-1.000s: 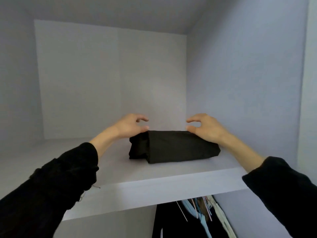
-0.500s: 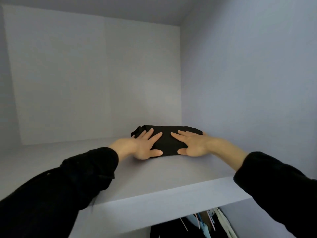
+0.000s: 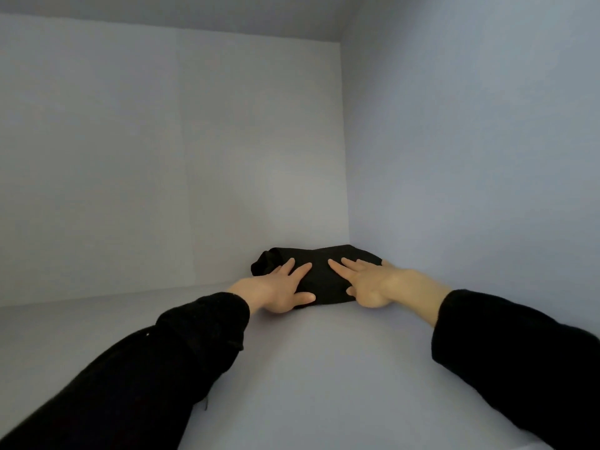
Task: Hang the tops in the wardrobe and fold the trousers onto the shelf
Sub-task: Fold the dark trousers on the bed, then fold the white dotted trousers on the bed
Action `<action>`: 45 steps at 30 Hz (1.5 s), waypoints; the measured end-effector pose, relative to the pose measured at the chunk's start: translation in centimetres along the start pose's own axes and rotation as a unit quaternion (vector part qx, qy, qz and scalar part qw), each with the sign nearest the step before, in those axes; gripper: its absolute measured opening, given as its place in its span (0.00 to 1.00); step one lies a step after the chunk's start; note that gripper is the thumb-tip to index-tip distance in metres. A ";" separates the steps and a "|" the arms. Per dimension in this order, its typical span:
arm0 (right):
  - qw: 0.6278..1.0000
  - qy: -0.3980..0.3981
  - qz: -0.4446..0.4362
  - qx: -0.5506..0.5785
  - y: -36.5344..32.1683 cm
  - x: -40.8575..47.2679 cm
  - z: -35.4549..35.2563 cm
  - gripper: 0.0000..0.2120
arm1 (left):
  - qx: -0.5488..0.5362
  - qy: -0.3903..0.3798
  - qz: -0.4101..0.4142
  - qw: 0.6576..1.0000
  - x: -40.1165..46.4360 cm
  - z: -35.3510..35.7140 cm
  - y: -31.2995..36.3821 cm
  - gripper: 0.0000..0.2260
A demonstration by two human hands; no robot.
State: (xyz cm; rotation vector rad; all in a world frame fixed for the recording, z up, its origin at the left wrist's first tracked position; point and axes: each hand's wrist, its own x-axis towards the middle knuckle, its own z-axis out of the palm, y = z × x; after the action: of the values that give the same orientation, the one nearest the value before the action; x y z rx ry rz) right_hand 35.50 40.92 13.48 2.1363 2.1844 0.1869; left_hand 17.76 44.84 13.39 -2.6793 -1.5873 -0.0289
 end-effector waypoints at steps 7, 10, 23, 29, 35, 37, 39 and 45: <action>0.999 0.029 -0.016 0.026 0.4 -0.7 0.3 0.29 | 0.074 0.015 -0.015 0.997 -0.7 -0.3 0.2 0.31; 0.996 0.032 -0.007 0.081 -0.1 -2.4 -0.1 0.27 | 0.097 0.058 0.016 0.993 -2.7 -0.7 0.7 0.29; 0.924 0.232 0.040 0.301 -5.8 -25.6 1.2 0.22 | -0.226 0.338 0.180 0.895 -22.6 0.8 6.9 0.14; 0.889 0.254 0.116 0.363 -9.8 -39.4 6.3 0.19 | -0.330 0.288 0.265 0.859 -32.9 6.5 11.4 0.14; 0.873 0.180 0.230 0.390 -11.9 -53.6 12.6 0.20 | -0.389 0.128 0.322 0.853 -41.7 13.2 18.2 0.15; 0.865 0.155 0.268 0.396 -12.4 -58.3 15.1 0.20 | -0.391 0.072 0.336 0.854 -44.4 15.9 20.7 0.15; 0.852 0.141 0.314 0.395 -12.9 -63.6 17.4 0.21 | -0.384 0.028 0.366 0.847 -47.1 18.5 23.6 0.15; 0.779 0.132 0.460 0.405 -13.5 -81.3 21.2 0.21 | -0.396 -0.079 0.461 0.791 -57.4 21.7 34.8 0.13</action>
State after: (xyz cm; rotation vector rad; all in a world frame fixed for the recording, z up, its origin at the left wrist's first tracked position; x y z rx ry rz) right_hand 27.10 -39.90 -11.70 3.7031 1.1146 -0.5508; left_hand 20.79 -21.44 -10.54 -3.8483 -0.0162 -0.5639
